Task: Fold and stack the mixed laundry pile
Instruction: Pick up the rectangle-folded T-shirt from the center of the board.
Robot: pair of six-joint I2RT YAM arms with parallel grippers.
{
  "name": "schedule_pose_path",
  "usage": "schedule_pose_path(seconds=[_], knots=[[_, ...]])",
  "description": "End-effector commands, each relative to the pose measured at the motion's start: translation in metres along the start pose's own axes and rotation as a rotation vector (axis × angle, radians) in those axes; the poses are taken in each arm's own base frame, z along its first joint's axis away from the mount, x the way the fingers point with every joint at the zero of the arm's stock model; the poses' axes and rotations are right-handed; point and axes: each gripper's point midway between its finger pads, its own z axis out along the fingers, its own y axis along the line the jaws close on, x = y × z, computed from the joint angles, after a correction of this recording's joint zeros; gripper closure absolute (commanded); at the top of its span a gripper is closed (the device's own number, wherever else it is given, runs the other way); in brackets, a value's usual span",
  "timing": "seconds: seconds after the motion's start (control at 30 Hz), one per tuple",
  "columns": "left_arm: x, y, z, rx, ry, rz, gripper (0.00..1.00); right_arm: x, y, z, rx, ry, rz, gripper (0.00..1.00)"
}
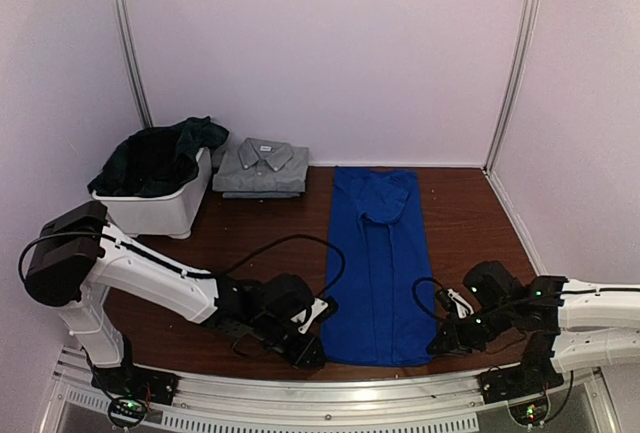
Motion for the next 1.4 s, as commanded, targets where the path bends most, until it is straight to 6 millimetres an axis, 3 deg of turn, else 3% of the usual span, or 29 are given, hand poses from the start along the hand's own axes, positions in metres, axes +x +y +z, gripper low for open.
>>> schedule_pose_path(seconds=[0.0, 0.13, 0.33, 0.67, 0.9, 1.07, 1.23, 1.37], knots=[[0.000, -0.003, -0.012, -0.061, -0.013, 0.087, 0.70, -0.007, 0.006, -0.005, 0.003, -0.032, -0.008, 1.00], [0.009, 0.002, -0.015, -0.057, -0.036, 0.100, 0.67, -0.007, 0.006, -0.008, 0.011, -0.036, -0.012, 1.00], [-0.014, -0.021, -0.028, 0.048, -0.162, 0.101, 0.67, -0.008, 0.007, -0.008, 0.004, -0.042, -0.007, 1.00], [-0.029, 0.010, -0.019, -0.217, -0.137, -0.006, 0.71, -0.014, 0.014, -0.009, -0.010, -0.065, -0.013, 1.00], [-0.007, 0.024, -0.003, -0.407, -0.023, 0.022, 0.75, -0.016, 0.018, -0.011, -0.015, -0.071, -0.034, 1.00], [0.004, 0.015, 0.007, -0.418, 0.016, 0.043, 0.73, -0.014, 0.015, -0.009, -0.017, -0.063, -0.036, 1.00], [0.012, 0.014, 0.004, -0.416, 0.036, 0.018, 0.68, -0.013, 0.016, -0.009, -0.024, -0.061, -0.042, 1.00], [0.010, 0.013, 0.004, -0.401, 0.020, 0.011, 0.76, -0.012, 0.015, -0.007, -0.030, -0.056, -0.045, 1.00]])
